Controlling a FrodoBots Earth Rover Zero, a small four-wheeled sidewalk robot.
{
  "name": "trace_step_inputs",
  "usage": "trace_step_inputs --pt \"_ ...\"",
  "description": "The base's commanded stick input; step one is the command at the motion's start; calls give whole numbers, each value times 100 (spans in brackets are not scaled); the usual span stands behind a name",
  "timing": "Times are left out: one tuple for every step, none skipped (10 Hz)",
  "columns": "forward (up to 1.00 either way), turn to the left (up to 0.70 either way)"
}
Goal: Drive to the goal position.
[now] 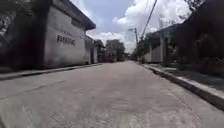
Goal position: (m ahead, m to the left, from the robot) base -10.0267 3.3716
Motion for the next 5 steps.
trace_step_inputs --pt "0 99" --pt "0 99" --pt "0 99" --pt "0 99" --pt "0 99"
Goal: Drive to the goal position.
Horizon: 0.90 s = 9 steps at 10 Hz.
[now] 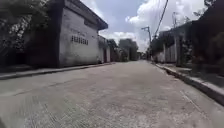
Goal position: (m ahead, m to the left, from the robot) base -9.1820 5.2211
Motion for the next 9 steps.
trace_step_inputs --pt "0 99" --pt "0 99" --pt "0 99" --pt "0 99" --pt "0 99" --pt "0 99" --pt "0 99" --pt "0 99" --pt "0 99"
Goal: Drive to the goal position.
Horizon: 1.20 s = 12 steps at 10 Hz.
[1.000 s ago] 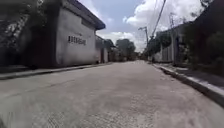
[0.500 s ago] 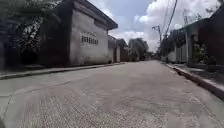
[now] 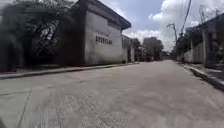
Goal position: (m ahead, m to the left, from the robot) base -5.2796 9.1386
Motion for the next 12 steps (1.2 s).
trace_step_inputs --pt "0 99" --pt "0 99" --pt "0 99" --pt "0 100" --pt "0 99" --pt "0 100" --pt "0 100" --pt "0 100" --pt "0 100" --pt "0 100" --pt "0 100" --pt "0 100"
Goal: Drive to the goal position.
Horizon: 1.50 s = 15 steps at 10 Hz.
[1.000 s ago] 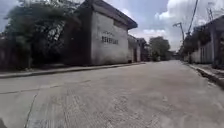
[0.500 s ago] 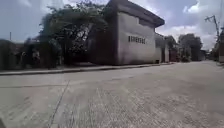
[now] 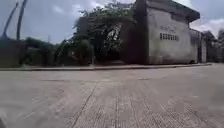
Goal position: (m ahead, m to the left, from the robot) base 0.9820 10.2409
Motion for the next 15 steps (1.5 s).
trace_step_inputs --pt "0 100" --pt "0 100" --pt "0 100" --pt "0 100" --pt "0 100" --pt "0 100" --pt "0 100" --pt "3 72" --pt "18 36" --pt "60 55" --pt "100 40" --pt "100 40" --pt "100 40" --pt "100 40" --pt "100 40"
